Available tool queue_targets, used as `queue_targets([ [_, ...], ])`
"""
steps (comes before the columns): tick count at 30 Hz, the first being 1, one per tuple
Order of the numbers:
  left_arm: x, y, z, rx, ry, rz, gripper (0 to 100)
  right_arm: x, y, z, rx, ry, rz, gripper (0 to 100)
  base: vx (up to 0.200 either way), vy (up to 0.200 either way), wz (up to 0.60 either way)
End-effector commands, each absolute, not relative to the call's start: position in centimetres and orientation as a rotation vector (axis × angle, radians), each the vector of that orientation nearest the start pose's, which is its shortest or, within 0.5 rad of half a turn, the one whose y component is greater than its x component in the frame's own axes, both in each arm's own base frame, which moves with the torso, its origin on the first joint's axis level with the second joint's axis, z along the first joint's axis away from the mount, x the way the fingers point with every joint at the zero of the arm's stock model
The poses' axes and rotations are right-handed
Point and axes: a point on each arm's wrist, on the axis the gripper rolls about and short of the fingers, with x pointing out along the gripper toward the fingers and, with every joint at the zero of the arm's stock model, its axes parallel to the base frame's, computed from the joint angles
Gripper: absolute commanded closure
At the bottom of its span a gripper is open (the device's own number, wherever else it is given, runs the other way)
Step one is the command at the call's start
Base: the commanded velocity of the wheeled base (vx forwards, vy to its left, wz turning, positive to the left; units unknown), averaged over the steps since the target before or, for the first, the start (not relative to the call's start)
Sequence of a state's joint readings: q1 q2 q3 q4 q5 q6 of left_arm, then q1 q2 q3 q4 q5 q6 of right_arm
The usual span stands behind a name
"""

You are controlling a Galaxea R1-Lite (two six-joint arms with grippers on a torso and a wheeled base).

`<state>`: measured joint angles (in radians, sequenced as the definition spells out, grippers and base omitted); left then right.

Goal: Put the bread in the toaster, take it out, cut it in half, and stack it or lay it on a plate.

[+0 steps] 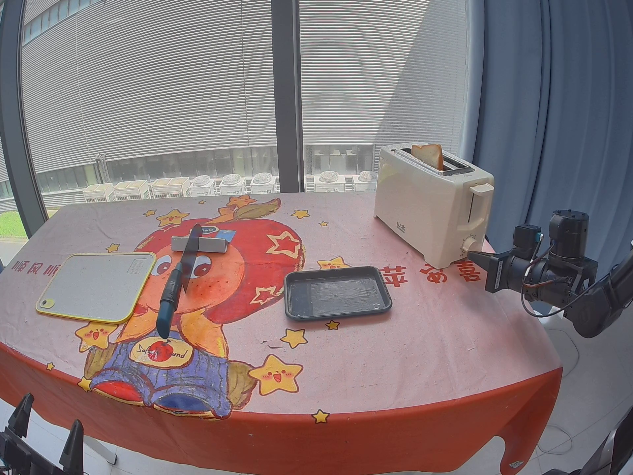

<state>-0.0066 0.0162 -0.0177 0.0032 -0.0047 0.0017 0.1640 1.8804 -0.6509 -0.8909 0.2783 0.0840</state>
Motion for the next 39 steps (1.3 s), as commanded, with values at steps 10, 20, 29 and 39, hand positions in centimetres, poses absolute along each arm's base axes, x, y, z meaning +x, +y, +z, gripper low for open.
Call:
queue_targets([
  [10,-2.3,0.0,7.6,0.002,0.002,-0.011,0,32.4,6.5,9.4,0.1,0.408,0.381,100,0.0,0.0,0.0],
  [20,-2.3,0.0,7.6,0.002,0.002,-0.011,0,33.9,7.2,8.4,0.147,0.424,0.3,100,0.0,0.0,0.0],
  [29,-2.3,0.0,7.6,0.002,0.002,-0.011,0,34.5,7.1,8.3,0.166,0.423,0.29,100,0.0,0.0,0.0],
  [39,-2.3,0.0,7.6,0.002,0.002,-0.011,0,35.0,7.0,9.0,0.213,0.401,0.271,100,0.0,0.0,0.0],
])
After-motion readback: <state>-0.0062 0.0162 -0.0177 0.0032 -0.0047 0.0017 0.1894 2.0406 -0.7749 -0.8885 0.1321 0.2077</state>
